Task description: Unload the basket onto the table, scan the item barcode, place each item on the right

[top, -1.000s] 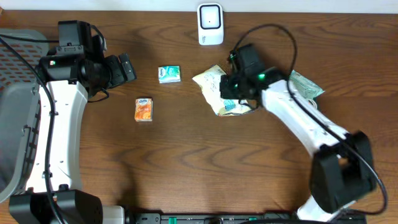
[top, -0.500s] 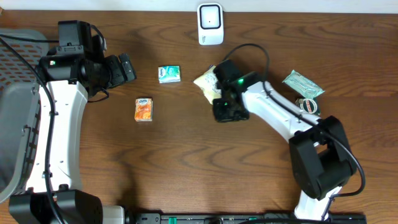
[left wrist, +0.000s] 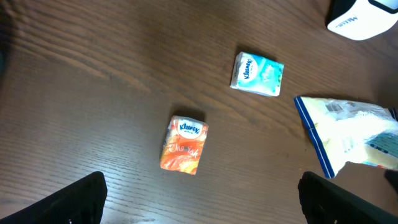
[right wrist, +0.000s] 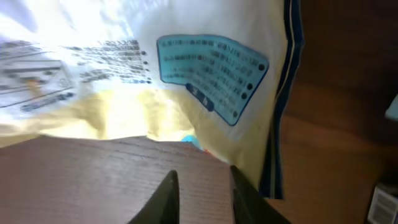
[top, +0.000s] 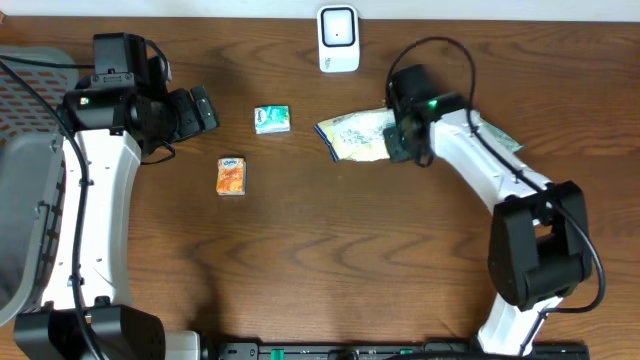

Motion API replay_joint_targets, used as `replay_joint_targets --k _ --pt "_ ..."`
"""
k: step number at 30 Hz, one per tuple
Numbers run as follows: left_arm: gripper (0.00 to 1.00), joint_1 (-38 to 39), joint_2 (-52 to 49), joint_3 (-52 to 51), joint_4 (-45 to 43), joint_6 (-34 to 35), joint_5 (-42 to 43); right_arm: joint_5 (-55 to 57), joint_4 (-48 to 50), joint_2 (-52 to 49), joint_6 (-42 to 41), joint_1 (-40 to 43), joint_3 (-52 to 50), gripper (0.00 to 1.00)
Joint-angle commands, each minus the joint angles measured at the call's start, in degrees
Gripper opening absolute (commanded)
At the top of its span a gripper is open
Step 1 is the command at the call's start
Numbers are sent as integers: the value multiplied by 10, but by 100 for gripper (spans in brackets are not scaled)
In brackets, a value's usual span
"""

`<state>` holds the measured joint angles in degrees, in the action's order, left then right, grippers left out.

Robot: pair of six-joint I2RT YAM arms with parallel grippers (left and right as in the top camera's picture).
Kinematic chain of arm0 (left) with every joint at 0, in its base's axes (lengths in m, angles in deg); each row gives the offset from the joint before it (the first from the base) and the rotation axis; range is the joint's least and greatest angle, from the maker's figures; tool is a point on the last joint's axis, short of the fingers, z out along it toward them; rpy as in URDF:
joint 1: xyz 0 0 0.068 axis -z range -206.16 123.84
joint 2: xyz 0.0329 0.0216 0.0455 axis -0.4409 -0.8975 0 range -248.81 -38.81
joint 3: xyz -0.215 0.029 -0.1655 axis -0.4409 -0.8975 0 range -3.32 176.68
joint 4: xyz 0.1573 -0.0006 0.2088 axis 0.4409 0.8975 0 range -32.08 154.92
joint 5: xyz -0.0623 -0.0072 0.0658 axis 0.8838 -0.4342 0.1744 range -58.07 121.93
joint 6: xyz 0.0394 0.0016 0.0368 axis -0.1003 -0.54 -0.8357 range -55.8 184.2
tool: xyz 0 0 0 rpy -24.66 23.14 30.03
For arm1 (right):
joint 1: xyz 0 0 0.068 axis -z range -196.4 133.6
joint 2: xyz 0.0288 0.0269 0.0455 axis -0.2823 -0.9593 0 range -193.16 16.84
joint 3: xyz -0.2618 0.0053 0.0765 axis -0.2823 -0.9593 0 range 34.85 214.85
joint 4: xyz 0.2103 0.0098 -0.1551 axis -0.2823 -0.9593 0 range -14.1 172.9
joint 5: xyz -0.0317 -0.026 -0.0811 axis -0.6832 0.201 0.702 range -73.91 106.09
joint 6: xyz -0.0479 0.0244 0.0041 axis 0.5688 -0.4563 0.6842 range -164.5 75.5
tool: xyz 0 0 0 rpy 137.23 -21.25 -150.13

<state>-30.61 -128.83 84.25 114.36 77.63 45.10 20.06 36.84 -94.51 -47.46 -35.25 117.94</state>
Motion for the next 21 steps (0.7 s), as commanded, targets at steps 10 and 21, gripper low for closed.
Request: replay_joint_targets --k 10,21 --pt "98 -1 -3 -1 1 -7 -4 -212 17 36 -151 112 56 52" --pt "98 -1 -3 -1 1 -7 -4 -337 97 -99 -261 152 56 99"
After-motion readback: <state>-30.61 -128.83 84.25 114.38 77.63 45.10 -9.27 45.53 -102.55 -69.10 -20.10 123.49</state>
